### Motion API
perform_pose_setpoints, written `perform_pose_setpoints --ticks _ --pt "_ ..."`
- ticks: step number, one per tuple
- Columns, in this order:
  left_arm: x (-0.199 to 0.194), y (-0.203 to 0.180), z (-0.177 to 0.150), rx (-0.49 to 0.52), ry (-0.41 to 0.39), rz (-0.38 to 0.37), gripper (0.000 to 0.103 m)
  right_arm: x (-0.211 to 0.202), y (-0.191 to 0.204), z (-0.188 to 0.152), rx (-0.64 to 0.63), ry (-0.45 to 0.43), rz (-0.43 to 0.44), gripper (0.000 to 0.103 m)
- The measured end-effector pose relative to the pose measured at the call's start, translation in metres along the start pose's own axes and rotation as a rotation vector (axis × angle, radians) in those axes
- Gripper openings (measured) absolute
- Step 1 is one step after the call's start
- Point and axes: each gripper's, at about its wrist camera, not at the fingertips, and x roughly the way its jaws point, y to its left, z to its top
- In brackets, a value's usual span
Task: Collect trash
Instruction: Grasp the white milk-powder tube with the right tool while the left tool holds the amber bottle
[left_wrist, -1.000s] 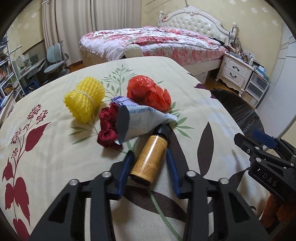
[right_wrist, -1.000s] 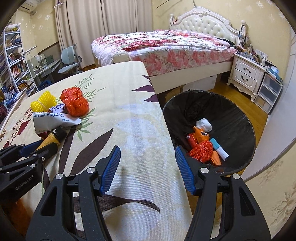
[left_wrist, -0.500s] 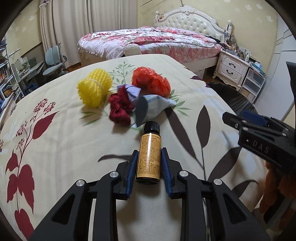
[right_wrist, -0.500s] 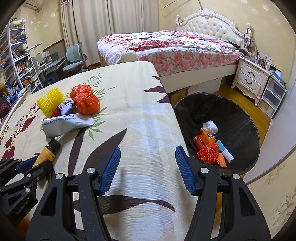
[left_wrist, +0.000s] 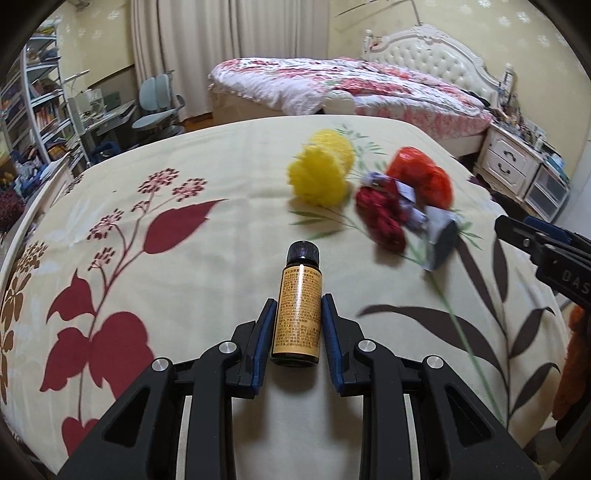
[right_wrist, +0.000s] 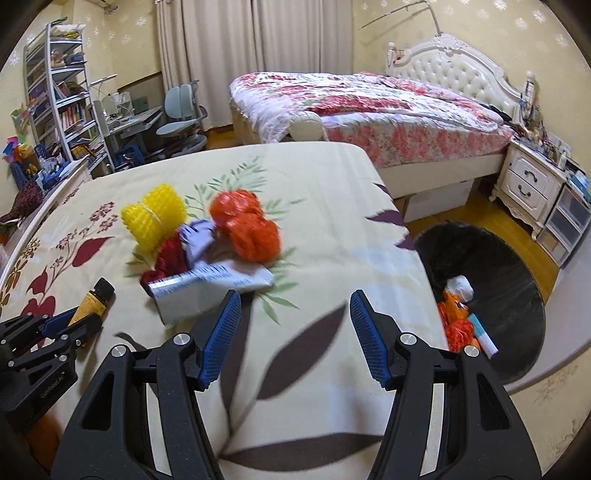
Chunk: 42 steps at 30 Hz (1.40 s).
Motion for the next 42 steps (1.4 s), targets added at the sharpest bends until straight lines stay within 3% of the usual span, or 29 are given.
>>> perform_pose_setpoints --ticks 8,24,26,31,42 --pt "0.009 0.030 0.012 -0.047 -0.005 0.037 0.028 0.022 0.031 0.022 0.003 0.033 0.065 0.060" --pt "0.010 0.034 0.013 -0.076 -0.005 0.025 0.028 0.031 0.025 -0.004 -0.003 0.127 0.035 0.059" --pt "0.011 0.034 0.013 -0.075 -0.006 0.026 0.028 0.032 0.026 -0.007 -0.003 0.134 0.045 0.054" --pt "0.009 0.034 0.015 -0.074 -0.009 0.026 0.028 0.030 0.028 -0.009 -0.025 0.140 0.044 0.026" --pt "-0.001 0.023 0.013 -0.072 -0.029 -0.010 0.028 0.010 0.021 -0.015 -0.018 0.100 0.056 0.023"
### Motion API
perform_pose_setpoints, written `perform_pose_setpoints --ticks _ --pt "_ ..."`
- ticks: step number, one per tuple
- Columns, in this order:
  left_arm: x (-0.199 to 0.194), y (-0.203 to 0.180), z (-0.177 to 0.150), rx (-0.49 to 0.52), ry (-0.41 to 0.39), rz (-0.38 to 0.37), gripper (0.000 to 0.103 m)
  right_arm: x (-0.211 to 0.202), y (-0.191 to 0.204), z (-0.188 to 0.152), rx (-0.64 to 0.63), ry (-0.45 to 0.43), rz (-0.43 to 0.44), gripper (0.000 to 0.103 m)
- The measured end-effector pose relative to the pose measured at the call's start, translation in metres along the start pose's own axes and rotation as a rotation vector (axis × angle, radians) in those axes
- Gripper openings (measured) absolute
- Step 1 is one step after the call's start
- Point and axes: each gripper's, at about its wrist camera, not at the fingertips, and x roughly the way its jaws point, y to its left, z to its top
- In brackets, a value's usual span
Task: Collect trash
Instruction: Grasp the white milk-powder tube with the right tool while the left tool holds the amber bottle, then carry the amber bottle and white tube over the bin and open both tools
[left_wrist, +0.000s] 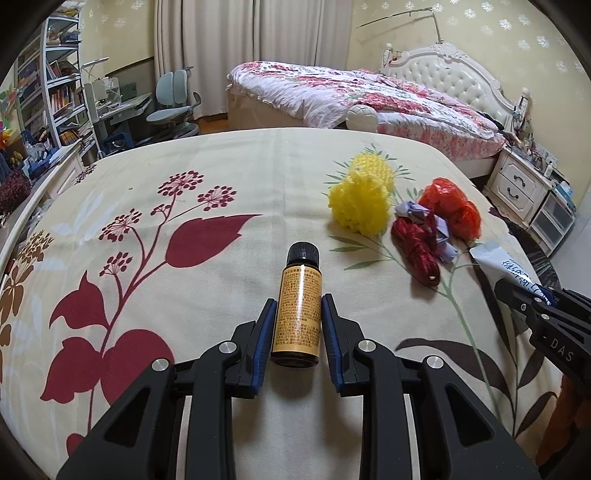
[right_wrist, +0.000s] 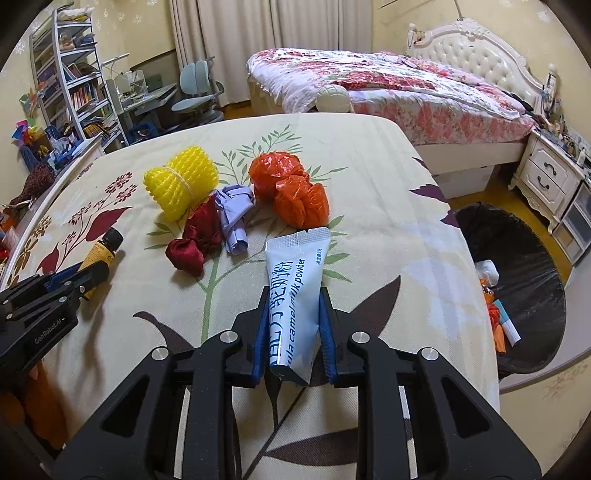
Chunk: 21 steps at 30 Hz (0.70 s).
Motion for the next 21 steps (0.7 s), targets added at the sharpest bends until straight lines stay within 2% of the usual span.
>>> perform_pose_setpoints --ticks 21 --pt "-0.023 -0.087 0.014 0.100 -0.077 -0.107 0.028 -0.041 -0.063 -0.009 0.093 -0.098 -0.091 0.023"
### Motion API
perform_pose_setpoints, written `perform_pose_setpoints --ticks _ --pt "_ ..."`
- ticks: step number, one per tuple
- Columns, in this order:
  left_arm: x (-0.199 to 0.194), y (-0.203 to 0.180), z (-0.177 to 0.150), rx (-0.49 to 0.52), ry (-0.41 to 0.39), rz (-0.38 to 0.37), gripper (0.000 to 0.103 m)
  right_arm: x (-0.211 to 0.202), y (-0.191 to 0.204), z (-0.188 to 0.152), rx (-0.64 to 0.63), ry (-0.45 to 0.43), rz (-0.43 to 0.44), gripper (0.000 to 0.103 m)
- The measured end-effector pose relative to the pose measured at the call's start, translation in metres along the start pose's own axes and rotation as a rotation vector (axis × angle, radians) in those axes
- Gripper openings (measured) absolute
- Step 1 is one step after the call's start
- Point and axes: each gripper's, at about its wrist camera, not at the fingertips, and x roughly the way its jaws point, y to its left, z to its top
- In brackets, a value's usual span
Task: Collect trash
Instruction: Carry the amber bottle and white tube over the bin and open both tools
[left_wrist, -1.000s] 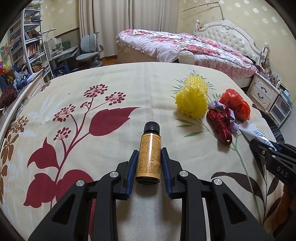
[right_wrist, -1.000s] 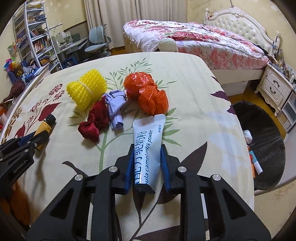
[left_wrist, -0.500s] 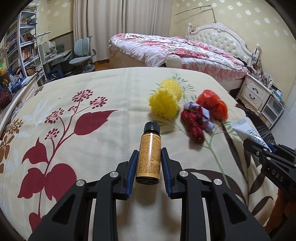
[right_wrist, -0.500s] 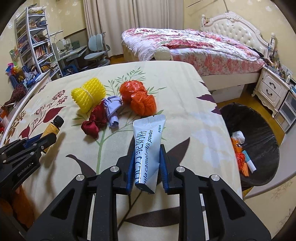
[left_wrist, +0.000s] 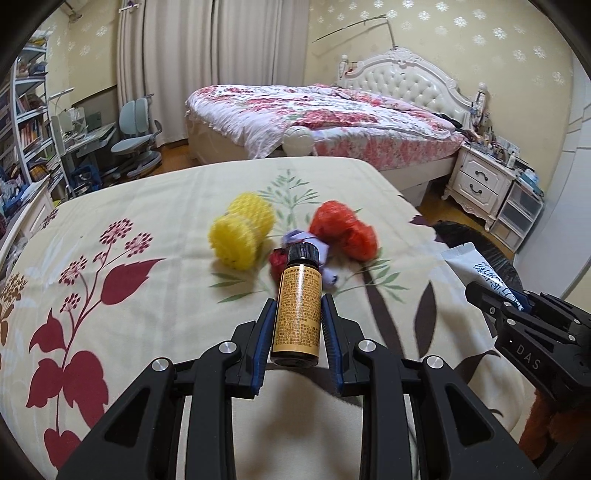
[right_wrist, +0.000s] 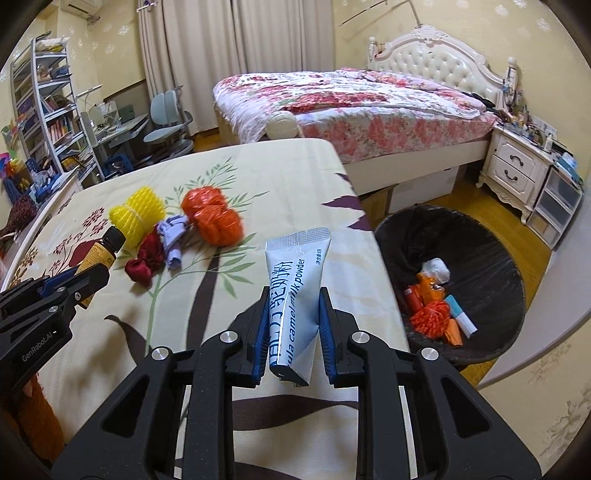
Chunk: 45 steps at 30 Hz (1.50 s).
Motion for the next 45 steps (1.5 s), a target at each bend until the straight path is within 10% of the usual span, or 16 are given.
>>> perform_pose_setpoints --ticks 45 --pt "0.107 -0.208 0.066 0.261 -0.017 -0.159 0.028 0.035 -0.182 0.019 0.277 -0.080 -0.283 0.023"
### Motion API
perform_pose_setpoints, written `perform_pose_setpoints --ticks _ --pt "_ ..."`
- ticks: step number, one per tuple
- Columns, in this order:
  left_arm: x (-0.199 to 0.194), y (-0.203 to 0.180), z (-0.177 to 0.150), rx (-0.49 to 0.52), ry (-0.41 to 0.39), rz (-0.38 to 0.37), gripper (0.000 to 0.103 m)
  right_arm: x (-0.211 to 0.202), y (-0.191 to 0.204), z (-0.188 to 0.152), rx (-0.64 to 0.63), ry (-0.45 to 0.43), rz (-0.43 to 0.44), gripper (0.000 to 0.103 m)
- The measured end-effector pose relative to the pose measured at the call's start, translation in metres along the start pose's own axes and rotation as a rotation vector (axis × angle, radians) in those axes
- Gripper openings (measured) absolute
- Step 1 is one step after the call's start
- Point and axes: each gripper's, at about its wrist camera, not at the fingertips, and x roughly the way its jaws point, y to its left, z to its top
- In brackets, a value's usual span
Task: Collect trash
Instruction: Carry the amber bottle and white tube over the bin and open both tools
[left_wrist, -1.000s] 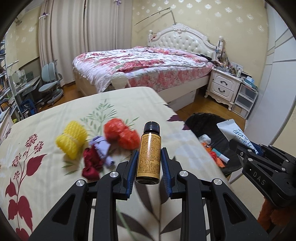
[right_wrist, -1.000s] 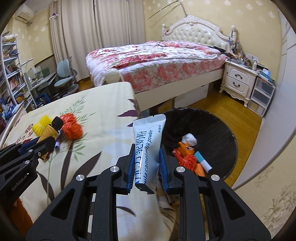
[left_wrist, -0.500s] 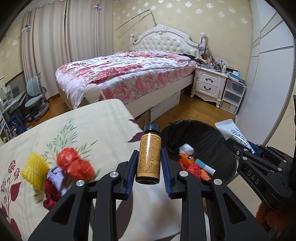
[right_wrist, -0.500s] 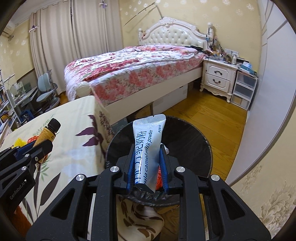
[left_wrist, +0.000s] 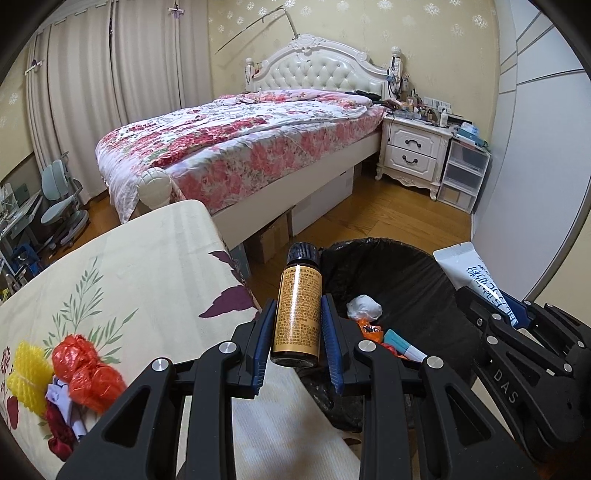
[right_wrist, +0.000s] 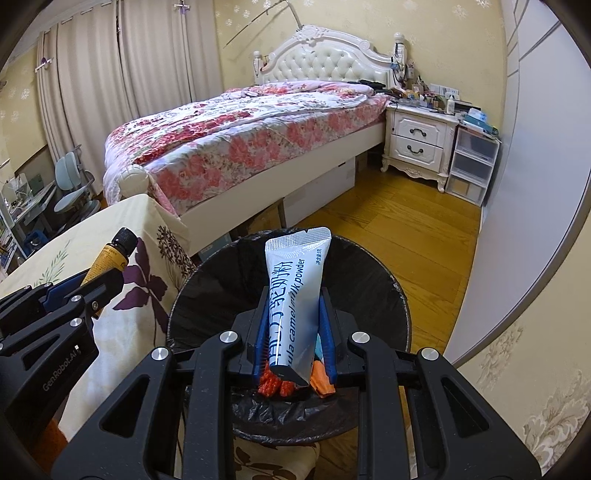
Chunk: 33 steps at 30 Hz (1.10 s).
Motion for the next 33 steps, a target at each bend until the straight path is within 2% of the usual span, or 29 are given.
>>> perform_pose_setpoints --ticks 11,15,17,18,19,21,23,27,31,33 --pt "0.025 -0.015 0.004 0.032 0.037 -0.005 0.028 0.020 -0.016 0.003 0.036 0.033 -0.023 0.024" --pt "0.029 -0.019 0.005 0.039 0.042 -0.008 0.029 0.023 -0.019 0.003 0.041 0.034 -0.034 0.028" --pt "0.031 -0.019 0.006 0.035 0.046 -0.005 0.042 0.022 -0.020 0.002 0.046 0.031 -0.042 0.033" --pt "0.031 -0.018 0.006 0.030 0.046 -0.001 0.054 0.022 -0.020 0.002 0.047 0.030 -0.046 0.036" --pt "0.031 -0.018 0.006 0.024 0.046 -0.003 0.059 0.023 -0.020 0.003 0.048 0.029 -0.048 0.038" --pt "0.030 -0.018 0.006 0.023 0.047 0.000 0.061 0.022 -0.022 0.002 0.050 0.026 -0.057 0.039" --pt "0.029 -0.017 0.005 0.030 0.043 0.014 0.070 0.021 -0.022 0.002 0.051 0.023 -0.064 0.042" --pt "0.022 -0.012 0.003 0.027 0.035 0.028 0.076 0.017 -0.021 0.001 0.041 0.016 -0.077 0.049" --pt "0.014 -0.002 0.000 0.013 0.037 0.044 0.078 0.012 -0.017 0.001 0.030 0.012 -0.082 0.060" --pt "0.011 0.003 0.000 0.004 0.039 0.058 0.079 0.009 -0.015 0.000 0.024 0.008 -0.084 0.061"
